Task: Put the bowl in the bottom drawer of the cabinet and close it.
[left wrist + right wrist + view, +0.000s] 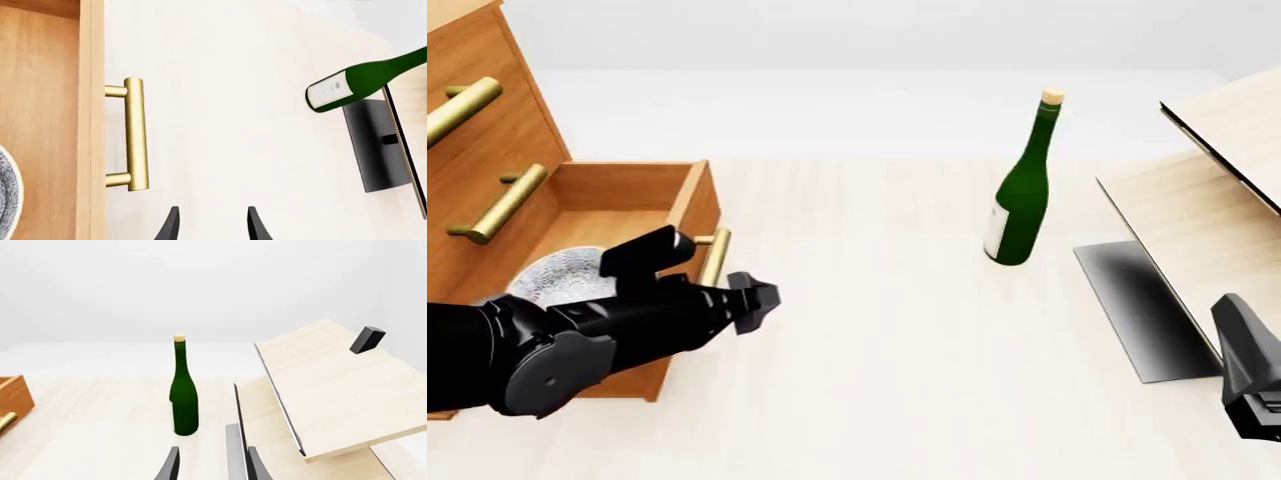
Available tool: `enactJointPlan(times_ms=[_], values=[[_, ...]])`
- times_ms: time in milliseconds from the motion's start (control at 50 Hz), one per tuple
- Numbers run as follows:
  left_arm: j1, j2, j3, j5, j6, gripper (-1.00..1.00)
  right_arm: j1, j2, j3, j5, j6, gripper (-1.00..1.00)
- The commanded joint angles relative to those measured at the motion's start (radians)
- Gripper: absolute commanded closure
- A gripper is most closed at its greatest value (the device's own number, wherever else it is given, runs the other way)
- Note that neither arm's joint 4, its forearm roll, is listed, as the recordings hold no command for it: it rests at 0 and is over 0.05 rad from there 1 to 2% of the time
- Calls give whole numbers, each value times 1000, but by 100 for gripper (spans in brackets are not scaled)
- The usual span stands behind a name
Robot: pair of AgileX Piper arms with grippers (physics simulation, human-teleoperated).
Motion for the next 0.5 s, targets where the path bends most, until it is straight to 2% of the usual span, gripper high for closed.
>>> enactJointPlan(times_ms=[20,500], values=[[35,17,22,-8,-3,-100,0,0,0,0,0,-100],[156,-45,63,36,52,-100,0,0,0,0,0,-100]])
